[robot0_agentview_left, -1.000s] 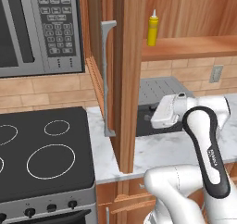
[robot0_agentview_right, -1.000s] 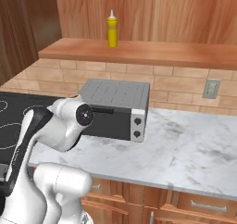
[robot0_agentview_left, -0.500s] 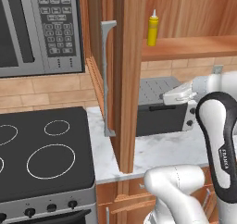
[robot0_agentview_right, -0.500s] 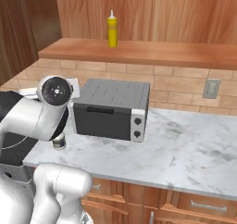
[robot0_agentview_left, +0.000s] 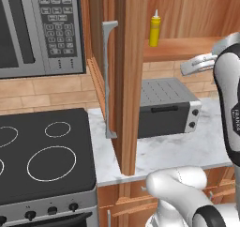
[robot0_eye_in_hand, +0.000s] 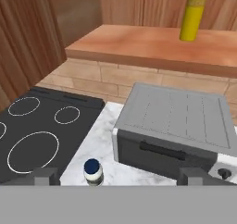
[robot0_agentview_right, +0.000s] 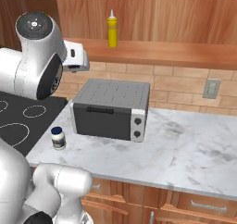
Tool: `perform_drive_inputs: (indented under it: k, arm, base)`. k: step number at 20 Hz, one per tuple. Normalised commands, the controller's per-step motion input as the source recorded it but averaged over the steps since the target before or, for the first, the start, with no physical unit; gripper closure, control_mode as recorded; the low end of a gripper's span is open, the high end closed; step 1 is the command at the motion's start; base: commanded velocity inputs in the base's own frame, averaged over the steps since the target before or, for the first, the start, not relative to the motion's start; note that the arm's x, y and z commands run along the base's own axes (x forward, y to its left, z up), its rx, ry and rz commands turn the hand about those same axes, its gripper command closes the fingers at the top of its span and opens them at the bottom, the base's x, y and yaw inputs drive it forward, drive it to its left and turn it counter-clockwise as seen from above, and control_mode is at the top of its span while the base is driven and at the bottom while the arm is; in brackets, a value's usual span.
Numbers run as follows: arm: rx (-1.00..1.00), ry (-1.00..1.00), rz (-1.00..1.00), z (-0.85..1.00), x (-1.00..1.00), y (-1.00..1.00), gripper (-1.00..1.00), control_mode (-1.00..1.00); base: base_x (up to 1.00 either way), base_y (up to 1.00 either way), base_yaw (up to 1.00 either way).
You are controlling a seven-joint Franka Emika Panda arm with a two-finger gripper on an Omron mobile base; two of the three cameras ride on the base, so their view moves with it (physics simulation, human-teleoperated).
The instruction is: Take 2 condiments from the cabinet and move them on the counter near the stove.Make sure the condiments are lined up with each other, next to each other.
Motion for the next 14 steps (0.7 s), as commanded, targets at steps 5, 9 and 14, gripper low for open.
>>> perform_drive_inputs:
  k: [5, 9, 14]
  arm:
    - [-0.04, -0.09, -0.08, 0.32, 0.00, -0.35, -1.00, -1.00]
    - [0.00, -0.34, -0.04, 0.00, 0.15, -0.09, -1.00, -1.00]
    - [0.00, -0.33, -0.02, -0.07, 0.31, -0.01, -1.00, -1.00]
  base:
    - [0.00, 0.00, 0.00]
    - [0.00, 0.00, 0.00]
    - [0.00, 0.00, 0.00]
